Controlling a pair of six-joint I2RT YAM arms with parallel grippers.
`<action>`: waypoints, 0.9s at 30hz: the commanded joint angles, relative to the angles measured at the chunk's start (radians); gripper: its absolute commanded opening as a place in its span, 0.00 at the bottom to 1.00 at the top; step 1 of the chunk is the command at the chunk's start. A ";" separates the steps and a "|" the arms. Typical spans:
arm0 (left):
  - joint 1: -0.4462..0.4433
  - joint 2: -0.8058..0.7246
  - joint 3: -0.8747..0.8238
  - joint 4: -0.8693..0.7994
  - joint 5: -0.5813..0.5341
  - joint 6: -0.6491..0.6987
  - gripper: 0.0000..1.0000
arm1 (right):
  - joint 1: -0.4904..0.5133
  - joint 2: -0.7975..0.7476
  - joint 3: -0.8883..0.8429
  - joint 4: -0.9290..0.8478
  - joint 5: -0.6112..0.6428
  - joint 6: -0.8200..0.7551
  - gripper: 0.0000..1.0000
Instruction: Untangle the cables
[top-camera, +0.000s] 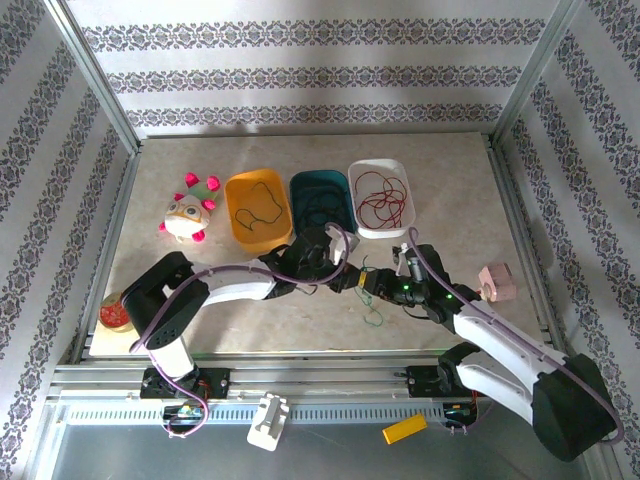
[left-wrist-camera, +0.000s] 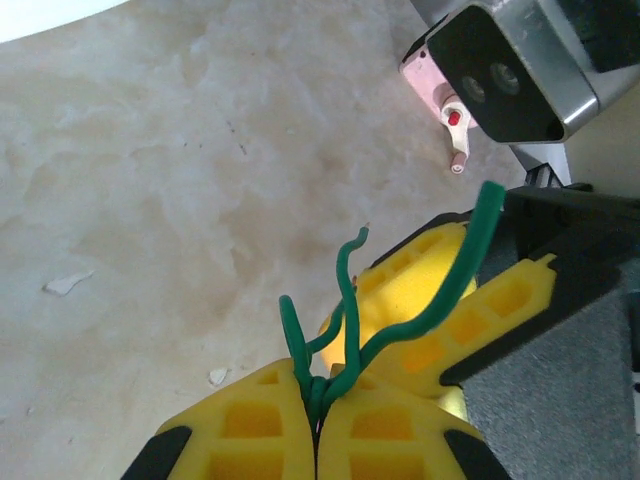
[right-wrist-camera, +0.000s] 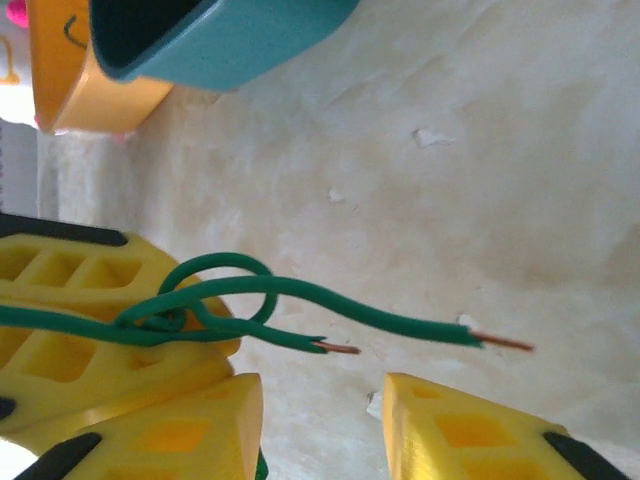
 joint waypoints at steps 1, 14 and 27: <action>0.013 -0.060 -0.016 0.077 0.017 0.019 0.00 | 0.023 0.021 0.003 0.099 -0.044 0.004 0.23; 0.091 -0.137 -0.062 0.072 0.024 0.029 0.00 | 0.094 -0.017 -0.022 0.201 -0.137 0.025 0.32; 0.129 -0.168 -0.098 0.142 0.103 -0.006 0.00 | 0.118 -0.040 -0.020 0.215 -0.111 0.031 0.18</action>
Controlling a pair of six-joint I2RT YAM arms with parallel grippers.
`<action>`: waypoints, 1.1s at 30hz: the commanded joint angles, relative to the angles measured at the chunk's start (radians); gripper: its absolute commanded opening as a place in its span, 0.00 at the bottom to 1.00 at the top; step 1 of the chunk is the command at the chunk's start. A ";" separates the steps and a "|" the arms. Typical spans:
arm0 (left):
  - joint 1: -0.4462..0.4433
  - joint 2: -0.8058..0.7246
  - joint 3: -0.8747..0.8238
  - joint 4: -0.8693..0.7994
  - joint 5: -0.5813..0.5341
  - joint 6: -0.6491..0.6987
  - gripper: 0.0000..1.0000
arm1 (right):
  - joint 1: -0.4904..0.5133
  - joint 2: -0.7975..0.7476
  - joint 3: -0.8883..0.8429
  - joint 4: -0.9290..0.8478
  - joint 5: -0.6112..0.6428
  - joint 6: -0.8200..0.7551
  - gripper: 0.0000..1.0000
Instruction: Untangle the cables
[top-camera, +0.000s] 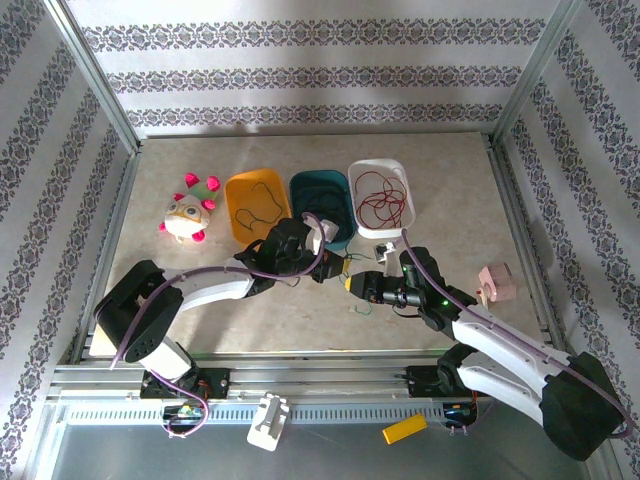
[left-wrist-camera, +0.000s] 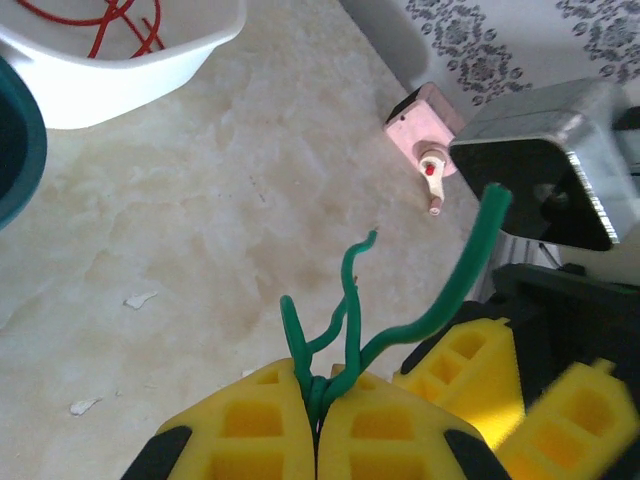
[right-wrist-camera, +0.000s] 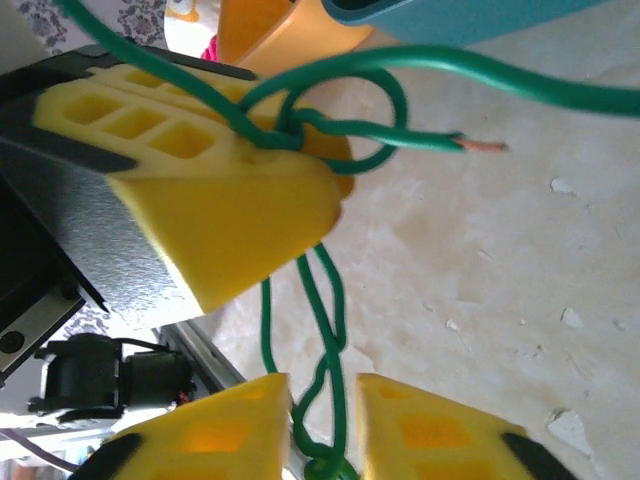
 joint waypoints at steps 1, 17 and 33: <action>0.019 -0.038 -0.012 0.090 0.037 -0.018 0.00 | 0.010 0.002 -0.004 0.032 0.029 0.007 0.13; 0.048 -0.079 -0.061 0.107 0.082 -0.038 0.30 | -0.024 -0.040 -0.001 0.115 0.087 0.061 0.00; 0.047 -0.007 -0.025 0.146 0.073 -0.071 0.00 | -0.009 -0.046 0.026 0.112 0.114 0.045 0.00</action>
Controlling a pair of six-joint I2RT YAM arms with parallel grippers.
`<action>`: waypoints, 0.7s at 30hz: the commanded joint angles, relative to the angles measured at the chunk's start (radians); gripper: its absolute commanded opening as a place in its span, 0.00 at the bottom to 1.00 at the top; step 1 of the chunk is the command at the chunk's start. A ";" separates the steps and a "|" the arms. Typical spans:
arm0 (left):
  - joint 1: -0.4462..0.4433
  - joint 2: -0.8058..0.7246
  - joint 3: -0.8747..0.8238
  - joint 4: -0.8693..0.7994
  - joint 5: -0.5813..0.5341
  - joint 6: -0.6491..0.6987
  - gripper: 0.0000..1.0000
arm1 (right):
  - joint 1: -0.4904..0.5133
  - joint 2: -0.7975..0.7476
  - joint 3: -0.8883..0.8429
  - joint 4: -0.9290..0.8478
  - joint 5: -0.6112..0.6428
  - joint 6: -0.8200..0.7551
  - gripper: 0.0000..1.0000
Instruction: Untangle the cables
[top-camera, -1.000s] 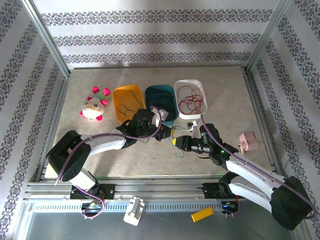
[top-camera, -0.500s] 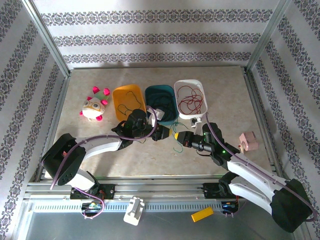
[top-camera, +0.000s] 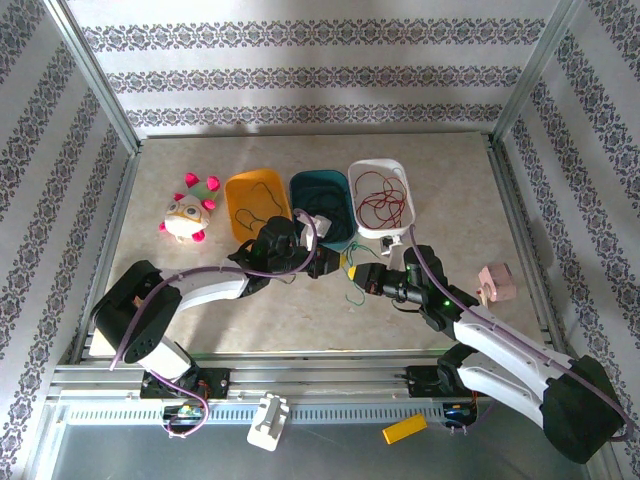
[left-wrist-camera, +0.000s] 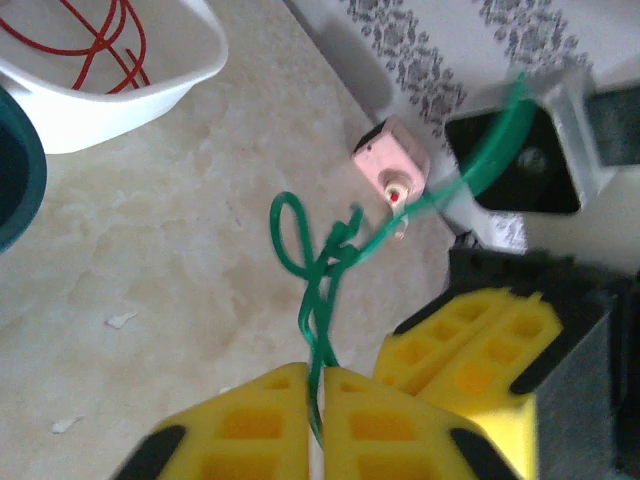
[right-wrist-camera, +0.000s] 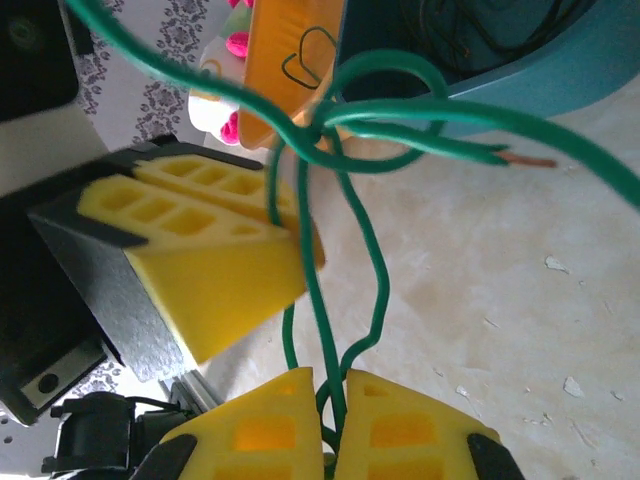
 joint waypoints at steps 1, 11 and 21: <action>0.008 -0.005 0.011 0.031 -0.006 0.003 0.00 | 0.007 -0.036 0.022 0.025 0.056 0.002 0.00; 0.009 -0.112 -0.091 0.091 -0.113 -0.005 0.00 | -0.069 -0.273 -0.183 0.008 0.503 0.359 0.00; 0.041 -0.185 -0.144 0.114 -0.116 -0.021 0.00 | -0.120 -0.453 -0.148 -0.367 0.576 0.343 0.00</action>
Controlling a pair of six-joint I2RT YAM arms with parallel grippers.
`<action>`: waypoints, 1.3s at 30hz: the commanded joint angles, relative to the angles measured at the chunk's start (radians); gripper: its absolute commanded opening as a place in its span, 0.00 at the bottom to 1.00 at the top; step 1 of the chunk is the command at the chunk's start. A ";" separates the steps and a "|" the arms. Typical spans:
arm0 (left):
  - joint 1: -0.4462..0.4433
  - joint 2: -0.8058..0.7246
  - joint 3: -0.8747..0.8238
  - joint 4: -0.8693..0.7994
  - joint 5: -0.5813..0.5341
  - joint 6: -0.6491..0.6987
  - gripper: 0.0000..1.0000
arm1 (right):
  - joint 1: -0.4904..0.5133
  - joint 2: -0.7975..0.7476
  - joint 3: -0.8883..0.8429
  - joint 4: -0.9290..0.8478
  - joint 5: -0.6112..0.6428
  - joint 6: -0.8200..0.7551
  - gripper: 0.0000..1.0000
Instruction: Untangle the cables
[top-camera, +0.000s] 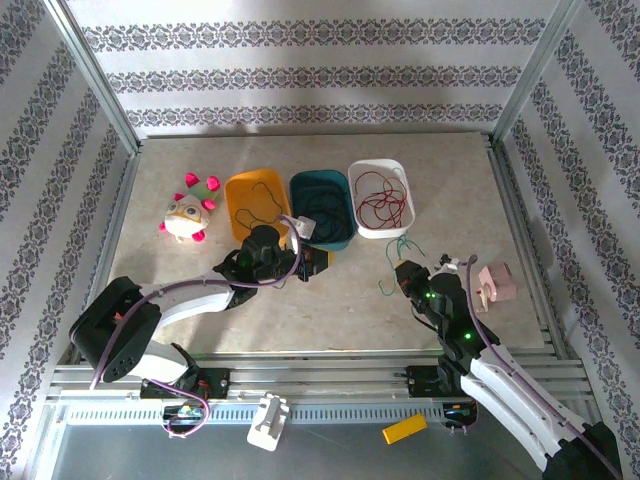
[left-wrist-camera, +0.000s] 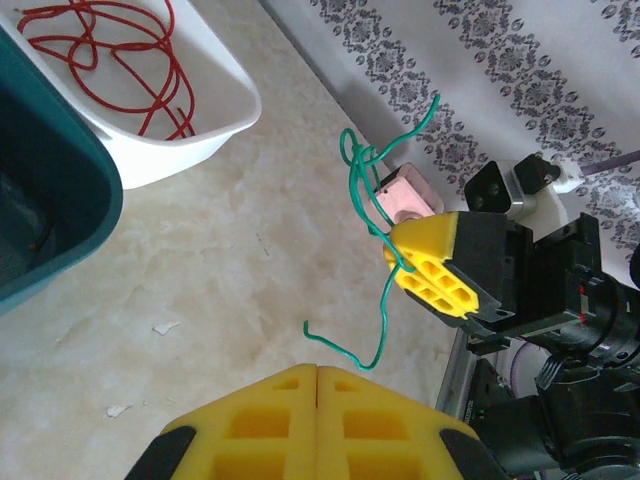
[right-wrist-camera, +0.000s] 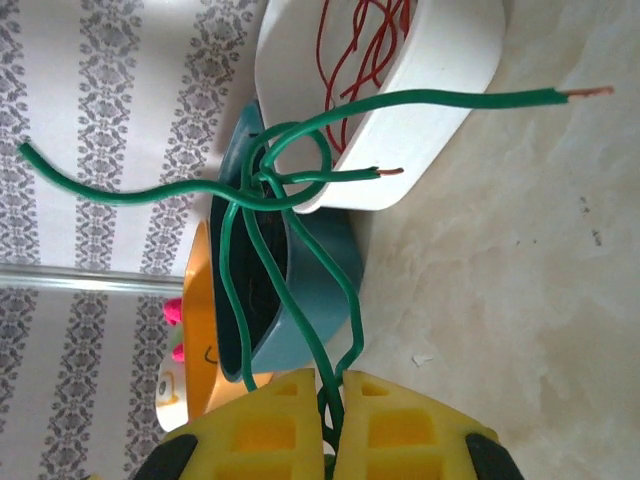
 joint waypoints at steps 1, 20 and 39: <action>0.032 -0.042 -0.006 0.034 0.017 0.001 0.00 | -0.029 -0.028 0.071 -0.232 0.040 -0.063 0.00; -0.003 0.158 0.149 0.044 0.196 -0.017 0.56 | 0.090 0.309 0.267 0.154 -0.401 -0.373 0.00; -0.003 0.107 0.125 -0.010 0.098 0.009 0.00 | 0.160 0.288 0.241 0.036 0.031 -0.294 0.00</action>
